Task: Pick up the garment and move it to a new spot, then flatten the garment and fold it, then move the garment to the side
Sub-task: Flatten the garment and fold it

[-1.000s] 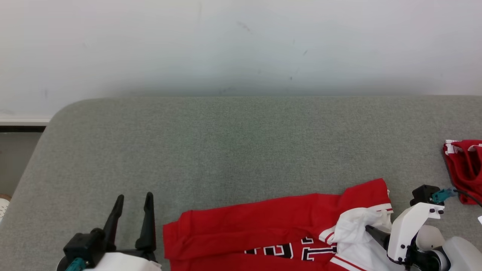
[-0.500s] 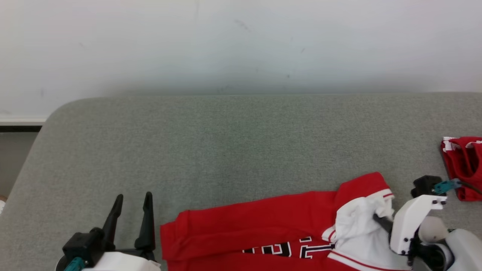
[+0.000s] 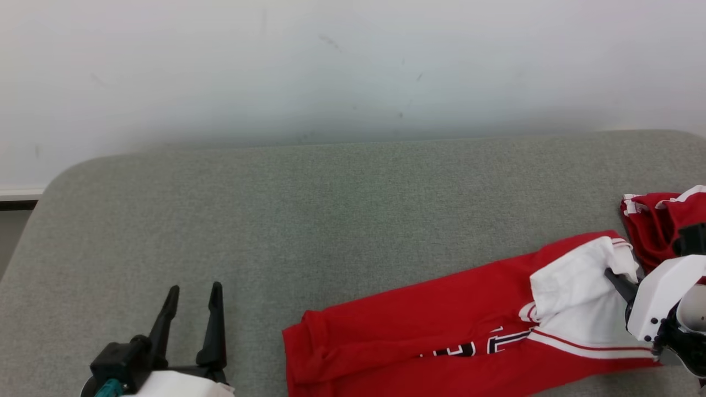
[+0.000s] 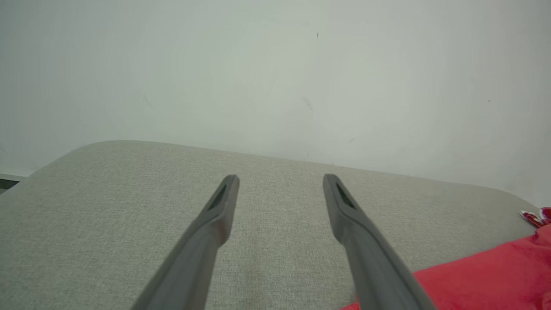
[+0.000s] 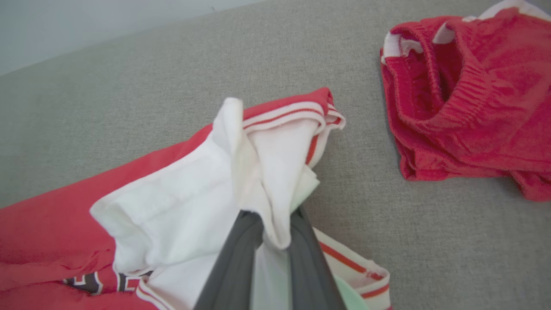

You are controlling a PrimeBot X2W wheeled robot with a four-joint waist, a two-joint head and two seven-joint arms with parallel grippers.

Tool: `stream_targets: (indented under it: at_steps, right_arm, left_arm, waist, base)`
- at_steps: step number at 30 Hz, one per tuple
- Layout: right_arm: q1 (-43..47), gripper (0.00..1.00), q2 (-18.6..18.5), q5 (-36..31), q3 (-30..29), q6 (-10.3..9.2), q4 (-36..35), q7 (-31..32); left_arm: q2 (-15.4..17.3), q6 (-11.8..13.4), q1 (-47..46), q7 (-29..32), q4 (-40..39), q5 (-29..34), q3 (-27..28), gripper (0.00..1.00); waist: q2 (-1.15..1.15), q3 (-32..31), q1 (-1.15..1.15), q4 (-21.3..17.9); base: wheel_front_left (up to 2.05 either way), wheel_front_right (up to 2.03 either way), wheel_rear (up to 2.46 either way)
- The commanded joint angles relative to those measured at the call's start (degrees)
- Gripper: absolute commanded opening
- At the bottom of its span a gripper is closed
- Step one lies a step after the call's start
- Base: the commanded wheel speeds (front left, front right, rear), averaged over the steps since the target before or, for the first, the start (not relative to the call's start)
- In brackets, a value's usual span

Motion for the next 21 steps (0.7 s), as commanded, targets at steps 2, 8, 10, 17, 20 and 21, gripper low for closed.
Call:
stream_targets:
  at_steps: [2,8,10,17,20,21]
  right_arm:
    - [1.57,0.0,0.1,0.23,-0.83,0.0,-4.3,0.64]
    - [4.48,0.0,1.39,-0.83,-0.66,0.0,-16.05,4.04]
    - [5.64,0.0,2.2,-1.46,-0.08,0.0,-19.88,5.75]
    - [9.17,0.0,6.1,-4.56,3.76,0.0,-30.74,11.48]
    - [10.1,0.0,8.31,-5.27,5.68,0.0,-32.41,13.28]
    - [10.38,0.0,9.4,-5.09,6.21,0.0,-32.47,13.59]
  left_arm:
    - [0.16,-0.02,0.55,-0.08,-0.16,0.37,0.16,1.0]
    - [0.11,-0.2,0.34,-0.08,0.38,0.51,-0.25,1.0]
    - [0.12,-0.04,0.31,-0.08,0.44,0.2,-0.29,1.0]
    - [0.09,0.36,0.15,-0.08,0.93,-1.05,-1.27,1.0]
    - [0.09,0.46,-0.19,-0.08,1.17,-1.56,-1.8,1.0]
    - [0.09,0.5,-0.32,-0.08,1.21,-1.71,-2.0,1.0]
  waist:
    - [0.0,-0.12,0.0,-0.16]
    - [0.0,-0.35,0.0,0.67]
    - [0.0,-0.49,0.0,1.36]
    - [0.0,-1.04,0.0,4.45]
    - [0.0,-1.33,0.0,6.01]
    - [0.0,-1.35,0.0,6.59]
  base:
    - [0.0,0.0,0.0]
    - [0.0,0.0,0.0]
    - [0.0,0.0,0.0]
    - [0.0,0.0,0.0]
    - [0.0,0.0,0.0]
    - [0.0,0.0,0.0]
